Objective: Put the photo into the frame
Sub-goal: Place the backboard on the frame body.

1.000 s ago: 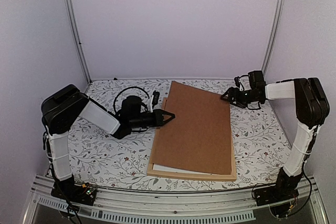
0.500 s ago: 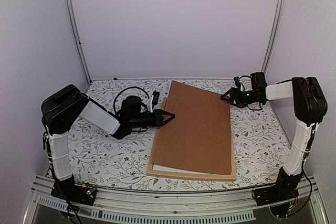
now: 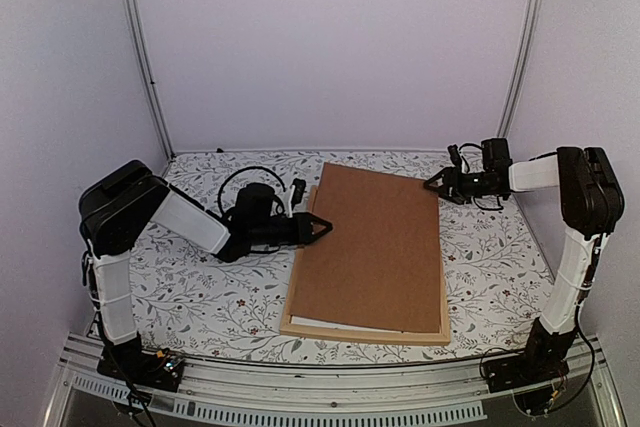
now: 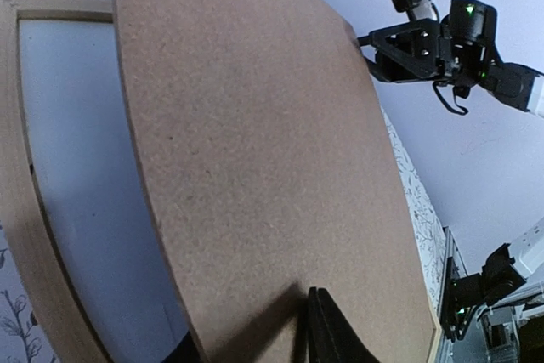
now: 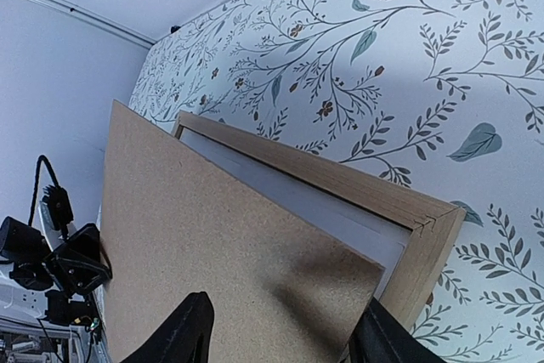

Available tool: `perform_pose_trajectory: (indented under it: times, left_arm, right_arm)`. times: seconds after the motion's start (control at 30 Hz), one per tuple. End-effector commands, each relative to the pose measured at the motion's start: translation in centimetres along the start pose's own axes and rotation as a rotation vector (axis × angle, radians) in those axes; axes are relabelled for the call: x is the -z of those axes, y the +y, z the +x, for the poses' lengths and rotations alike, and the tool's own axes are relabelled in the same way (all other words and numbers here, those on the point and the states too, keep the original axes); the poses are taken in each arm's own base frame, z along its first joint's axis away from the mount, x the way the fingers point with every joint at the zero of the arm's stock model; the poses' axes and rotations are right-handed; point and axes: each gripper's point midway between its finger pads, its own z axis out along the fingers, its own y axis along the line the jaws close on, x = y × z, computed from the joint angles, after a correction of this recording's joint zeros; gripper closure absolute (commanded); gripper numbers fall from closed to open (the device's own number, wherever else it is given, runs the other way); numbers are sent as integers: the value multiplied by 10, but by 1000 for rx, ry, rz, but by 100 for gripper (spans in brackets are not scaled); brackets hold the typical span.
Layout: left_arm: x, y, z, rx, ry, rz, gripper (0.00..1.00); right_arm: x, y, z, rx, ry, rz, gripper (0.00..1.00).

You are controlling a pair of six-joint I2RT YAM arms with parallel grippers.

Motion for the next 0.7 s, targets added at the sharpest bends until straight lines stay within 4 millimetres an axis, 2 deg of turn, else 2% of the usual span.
perform_pose_trajectory:
  times: [0.0,0.2,0.67]
  left_arm:
    - [-6,22,27,-61,96,-101,66]
    - [-11,28,29,-64,126,-131,60]
    - [-8,32,35,-72,143,-166,59]
  right_arm:
    - [-5,16,-5,48,0,-77,44]
    - [-5,20,-11,58,-4,-88,46]
    - [-4,24,-15,68,-1,-96,48]
